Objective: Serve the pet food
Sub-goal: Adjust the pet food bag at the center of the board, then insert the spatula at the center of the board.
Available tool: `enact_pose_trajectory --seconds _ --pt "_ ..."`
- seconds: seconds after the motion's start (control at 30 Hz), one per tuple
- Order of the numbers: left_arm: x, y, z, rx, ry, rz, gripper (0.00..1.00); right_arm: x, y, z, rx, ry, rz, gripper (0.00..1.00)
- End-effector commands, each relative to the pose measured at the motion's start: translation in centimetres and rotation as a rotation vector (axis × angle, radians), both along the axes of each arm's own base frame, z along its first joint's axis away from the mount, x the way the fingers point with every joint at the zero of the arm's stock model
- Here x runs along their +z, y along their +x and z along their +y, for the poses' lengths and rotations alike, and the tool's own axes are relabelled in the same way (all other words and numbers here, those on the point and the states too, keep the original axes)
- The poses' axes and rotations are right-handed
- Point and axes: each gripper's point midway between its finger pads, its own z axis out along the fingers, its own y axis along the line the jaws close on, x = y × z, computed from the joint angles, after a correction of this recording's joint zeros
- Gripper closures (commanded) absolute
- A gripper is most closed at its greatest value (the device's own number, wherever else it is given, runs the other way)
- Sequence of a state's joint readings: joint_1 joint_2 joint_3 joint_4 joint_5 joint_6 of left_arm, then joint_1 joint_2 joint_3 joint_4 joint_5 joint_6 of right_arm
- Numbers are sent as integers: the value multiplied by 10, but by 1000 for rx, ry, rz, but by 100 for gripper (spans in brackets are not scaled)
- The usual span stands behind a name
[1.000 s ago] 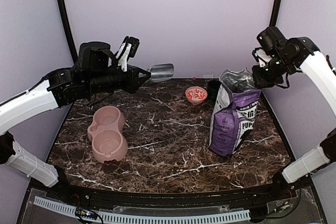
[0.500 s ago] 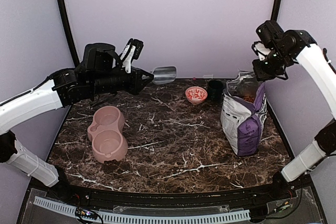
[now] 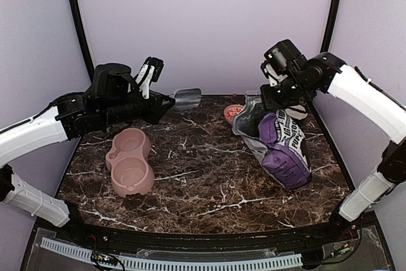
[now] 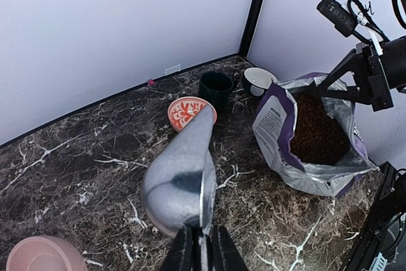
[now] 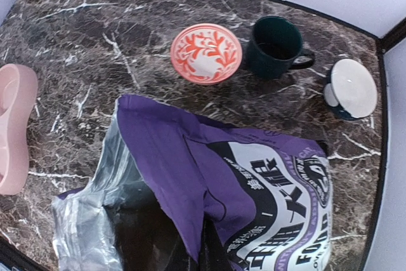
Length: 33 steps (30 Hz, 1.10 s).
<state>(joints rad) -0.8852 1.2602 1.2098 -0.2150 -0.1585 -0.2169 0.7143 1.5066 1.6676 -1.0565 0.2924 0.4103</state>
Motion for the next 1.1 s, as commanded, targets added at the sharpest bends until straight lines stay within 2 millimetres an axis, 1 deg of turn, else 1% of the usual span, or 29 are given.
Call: enact_pose_trajectory --seconds 0.0,0.03,0.07,0.23,0.33,0.4,0.53,0.63,0.73,0.83,0.87,0.9,1.0,1.07 --pt "11 -6 18 32 -19 -45 100 -11 -2 58 41 119 14 100" --pt "10 -7 20 36 -17 -45 100 -12 -6 67 54 128 18 100" --pt "9 -8 23 41 -14 -43 100 -26 -5 78 68 111 42 100" --pt "-1 -15 38 67 0 -26 100 -60 -11 116 123 78 103 100" --pt "-8 -20 45 77 7 -9 100 -69 -16 135 159 71 120 100" --pt "-14 -23 48 79 10 6 100 -74 -17 142 171 68 126 100" --pt "-23 -31 54 74 12 47 100 -84 -18 150 185 63 141 100" --pt "-33 -40 52 38 14 100 100 -94 -22 152 196 49 156 100" --pt "-49 -54 41 -38 11 187 100 -107 -33 153 224 45 174 100" --pt "-67 -64 28 -100 1 286 100 -124 -53 160 275 64 201 100" --pt "-73 -67 24 -120 -3 319 100 -134 -60 157 279 55 218 100" --pt "-79 -71 19 -142 -12 350 100 -138 -65 157 281 58 224 100" --pt "-94 -85 5 -228 -37 429 100 -155 -74 155 280 85 250 100" --pt "-101 -92 0 -268 -54 463 100 -162 -77 155 280 90 261 100"
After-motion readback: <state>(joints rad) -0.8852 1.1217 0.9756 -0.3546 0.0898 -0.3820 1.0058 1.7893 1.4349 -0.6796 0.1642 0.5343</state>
